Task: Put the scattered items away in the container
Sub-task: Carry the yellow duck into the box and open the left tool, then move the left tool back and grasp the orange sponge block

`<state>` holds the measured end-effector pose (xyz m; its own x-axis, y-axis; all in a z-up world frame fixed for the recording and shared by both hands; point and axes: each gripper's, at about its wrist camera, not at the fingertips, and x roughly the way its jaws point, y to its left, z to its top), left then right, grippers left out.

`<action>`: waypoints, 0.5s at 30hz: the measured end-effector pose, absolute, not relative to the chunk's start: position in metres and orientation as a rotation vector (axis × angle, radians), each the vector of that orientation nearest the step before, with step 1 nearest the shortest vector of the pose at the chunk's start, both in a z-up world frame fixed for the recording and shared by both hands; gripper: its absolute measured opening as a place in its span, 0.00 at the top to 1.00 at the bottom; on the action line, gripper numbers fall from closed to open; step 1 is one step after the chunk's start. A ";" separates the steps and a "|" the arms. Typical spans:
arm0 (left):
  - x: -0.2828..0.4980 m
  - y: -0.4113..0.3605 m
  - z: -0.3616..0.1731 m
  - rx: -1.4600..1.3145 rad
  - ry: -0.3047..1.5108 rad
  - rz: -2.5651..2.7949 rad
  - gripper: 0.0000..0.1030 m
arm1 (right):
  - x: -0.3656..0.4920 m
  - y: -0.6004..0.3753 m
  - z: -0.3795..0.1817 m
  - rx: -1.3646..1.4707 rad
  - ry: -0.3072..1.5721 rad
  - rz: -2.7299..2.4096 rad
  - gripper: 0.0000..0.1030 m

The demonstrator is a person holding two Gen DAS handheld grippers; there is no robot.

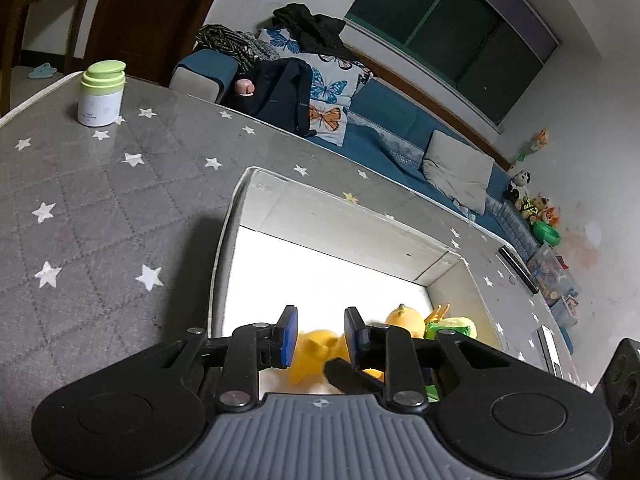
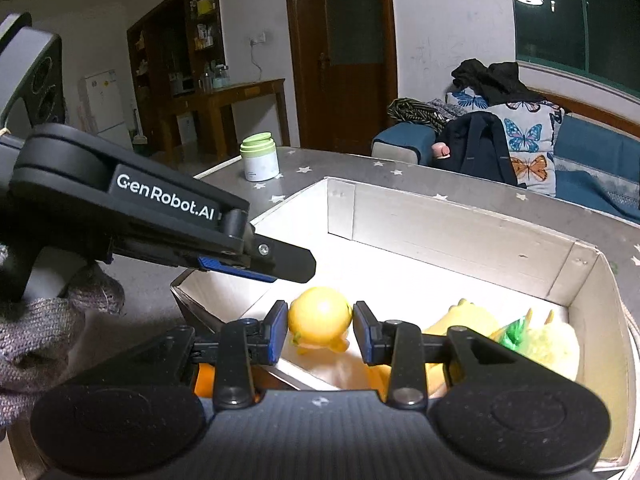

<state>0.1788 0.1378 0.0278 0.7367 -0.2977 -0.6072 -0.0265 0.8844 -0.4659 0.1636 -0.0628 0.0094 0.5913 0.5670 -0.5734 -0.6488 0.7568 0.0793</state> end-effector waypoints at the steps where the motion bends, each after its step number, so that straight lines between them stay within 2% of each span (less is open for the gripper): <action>1: 0.178 0.139 0.028 -0.475 0.731 -0.155 0.74 | 0.163 -0.064 0.010 -0.146 0.612 0.706 0.66; 15: 0.139 0.143 0.043 -0.465 0.662 -0.158 0.74 | 0.111 -0.094 0.033 -0.116 0.529 0.718 0.65</action>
